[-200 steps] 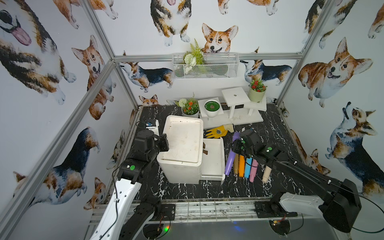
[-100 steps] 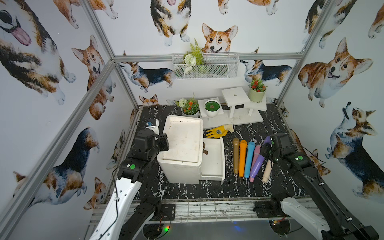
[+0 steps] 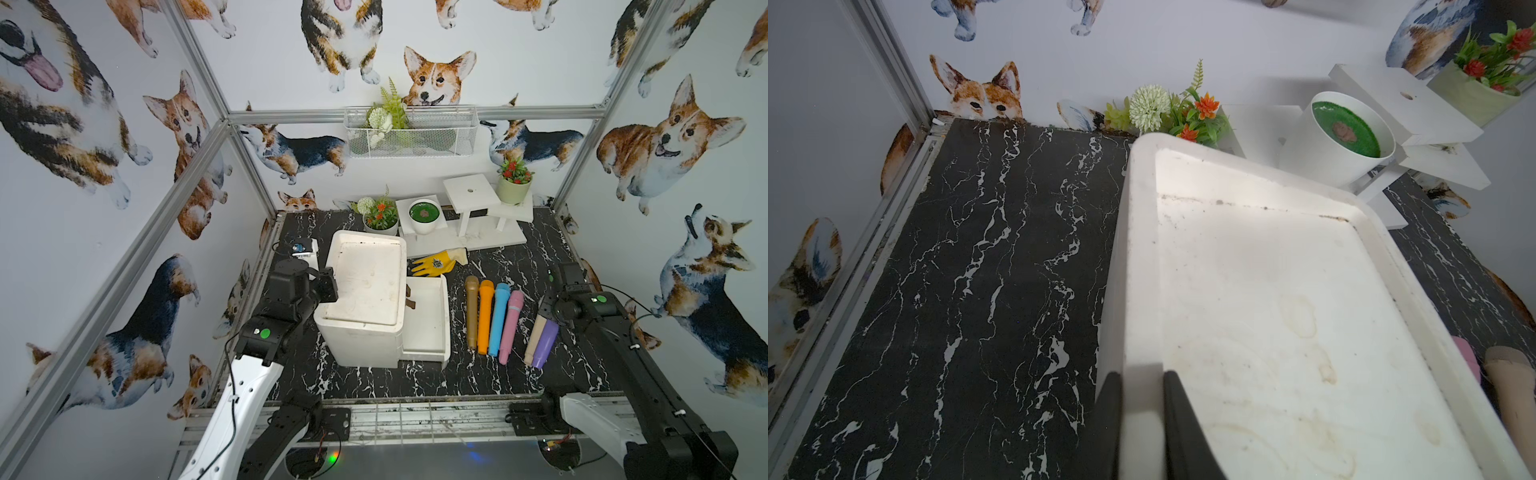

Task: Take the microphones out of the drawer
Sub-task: Place the microphone at the center of the board.

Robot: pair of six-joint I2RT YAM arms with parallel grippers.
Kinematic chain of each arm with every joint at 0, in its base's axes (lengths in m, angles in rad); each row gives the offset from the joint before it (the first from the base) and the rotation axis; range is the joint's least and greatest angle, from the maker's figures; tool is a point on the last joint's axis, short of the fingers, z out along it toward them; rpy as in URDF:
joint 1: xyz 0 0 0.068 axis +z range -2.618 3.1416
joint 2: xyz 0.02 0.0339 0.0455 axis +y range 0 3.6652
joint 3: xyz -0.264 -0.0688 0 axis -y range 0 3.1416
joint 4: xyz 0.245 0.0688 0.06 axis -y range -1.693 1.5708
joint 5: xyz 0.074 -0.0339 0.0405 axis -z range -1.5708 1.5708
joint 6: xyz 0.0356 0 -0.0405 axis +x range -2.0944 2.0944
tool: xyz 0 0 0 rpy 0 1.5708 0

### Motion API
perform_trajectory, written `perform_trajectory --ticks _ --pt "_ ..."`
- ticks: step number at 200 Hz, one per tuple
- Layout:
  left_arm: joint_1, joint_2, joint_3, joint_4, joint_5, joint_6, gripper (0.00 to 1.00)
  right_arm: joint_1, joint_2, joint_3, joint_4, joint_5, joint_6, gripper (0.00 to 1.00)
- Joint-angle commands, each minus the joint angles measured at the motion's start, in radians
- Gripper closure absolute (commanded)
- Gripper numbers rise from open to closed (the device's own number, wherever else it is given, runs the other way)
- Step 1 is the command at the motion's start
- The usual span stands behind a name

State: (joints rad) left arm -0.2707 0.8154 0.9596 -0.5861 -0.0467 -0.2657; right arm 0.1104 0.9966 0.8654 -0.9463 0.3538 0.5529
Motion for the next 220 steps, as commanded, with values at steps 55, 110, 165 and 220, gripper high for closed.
perform_trajectory --ticks 55,110,165,220 --pt "-0.001 -0.010 -0.037 -0.178 0.057 -0.024 0.96 -0.195 0.172 0.004 0.086 -0.077 -0.108 0.75" --pt "-0.001 0.005 -0.032 -0.167 0.059 -0.024 0.96 -0.228 0.283 0.007 0.123 -0.088 -0.132 0.74" --pt "-0.001 0.003 -0.036 -0.166 0.062 -0.029 0.96 -0.229 0.398 0.014 0.148 -0.132 -0.135 0.72" --pt "-0.001 0.008 -0.023 -0.173 0.056 -0.020 0.96 -0.229 0.444 -0.012 0.196 -0.160 -0.130 0.68"
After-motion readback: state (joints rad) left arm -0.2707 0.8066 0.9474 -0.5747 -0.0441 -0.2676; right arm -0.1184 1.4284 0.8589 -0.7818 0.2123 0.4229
